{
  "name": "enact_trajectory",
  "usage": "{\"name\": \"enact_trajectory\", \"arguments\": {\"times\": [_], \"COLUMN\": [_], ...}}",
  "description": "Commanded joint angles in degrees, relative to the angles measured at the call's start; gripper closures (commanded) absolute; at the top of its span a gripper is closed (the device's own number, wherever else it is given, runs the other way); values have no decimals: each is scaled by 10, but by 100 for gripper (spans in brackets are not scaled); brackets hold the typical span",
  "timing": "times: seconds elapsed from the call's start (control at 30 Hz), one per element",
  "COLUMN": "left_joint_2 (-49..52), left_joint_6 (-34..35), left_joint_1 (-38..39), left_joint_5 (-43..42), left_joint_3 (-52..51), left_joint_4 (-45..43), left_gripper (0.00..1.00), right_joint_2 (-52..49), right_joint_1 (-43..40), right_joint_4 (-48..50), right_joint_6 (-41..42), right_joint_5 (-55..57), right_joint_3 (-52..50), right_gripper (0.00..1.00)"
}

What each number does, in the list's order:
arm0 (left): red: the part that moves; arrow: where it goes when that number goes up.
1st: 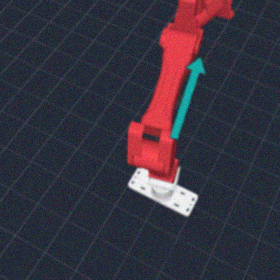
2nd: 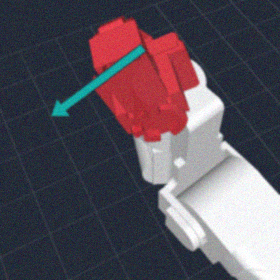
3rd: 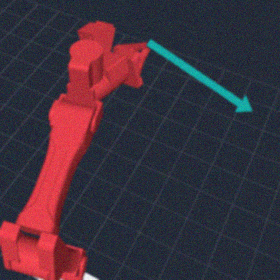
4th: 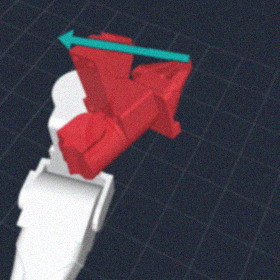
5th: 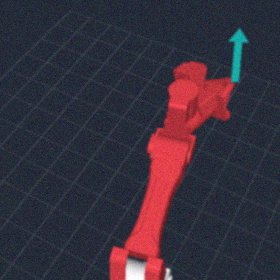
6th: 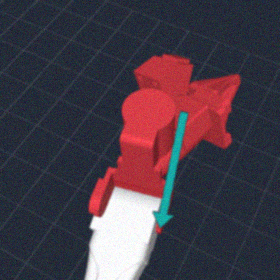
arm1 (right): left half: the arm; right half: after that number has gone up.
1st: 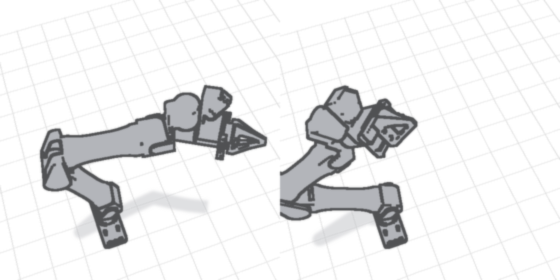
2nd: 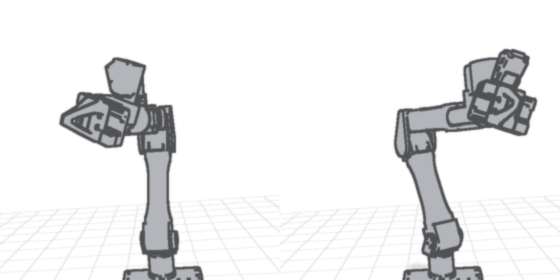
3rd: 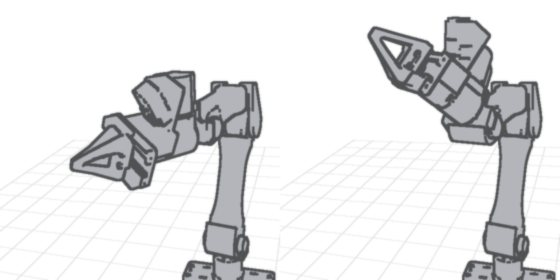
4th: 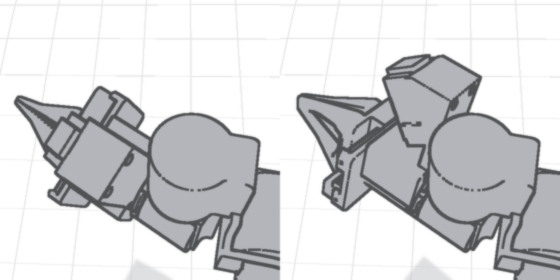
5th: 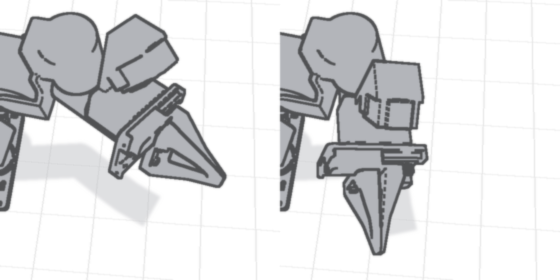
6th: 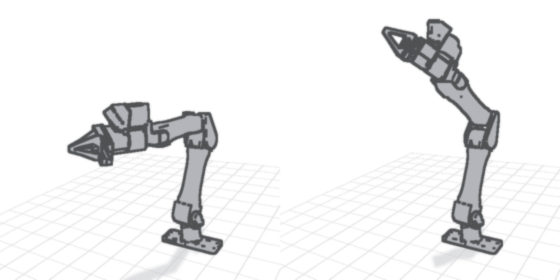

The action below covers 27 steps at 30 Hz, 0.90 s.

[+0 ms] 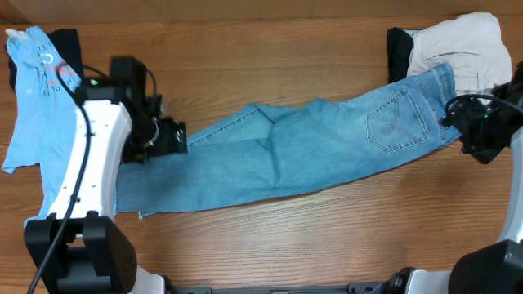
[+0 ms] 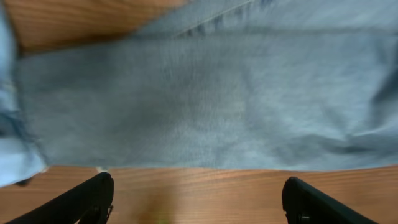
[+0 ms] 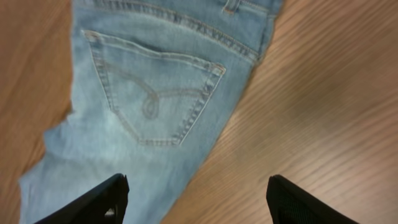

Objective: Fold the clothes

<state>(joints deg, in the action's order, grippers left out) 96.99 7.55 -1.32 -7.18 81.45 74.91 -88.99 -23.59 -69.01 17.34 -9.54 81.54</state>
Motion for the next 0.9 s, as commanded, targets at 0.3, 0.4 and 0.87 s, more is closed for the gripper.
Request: {"name": "enact_trajectory", "arguments": {"times": [0.3, 0.4, 0.87], "left_joint_2": [-15, -15, -15], "left_joint_6": [58, 52, 115], "left_joint_1": [25, 33, 81], "left_joint_5": [3, 1, 77], "left_joint_3": [-229, -266, -311], "left_joint_4": [-161, -189, -271], "left_gripper": [21, 27, 58], "right_joint_2": [-6, -8, -35], "right_joint_1": [-2, -2, -1], "right_joint_4": [201, 265, 506], "right_joint_6": [5, 7, 10], "right_joint_5": [-30, -30, -73], "right_joint_3": [-220, -265, -400], "right_gripper": [29, 29, 49]}}
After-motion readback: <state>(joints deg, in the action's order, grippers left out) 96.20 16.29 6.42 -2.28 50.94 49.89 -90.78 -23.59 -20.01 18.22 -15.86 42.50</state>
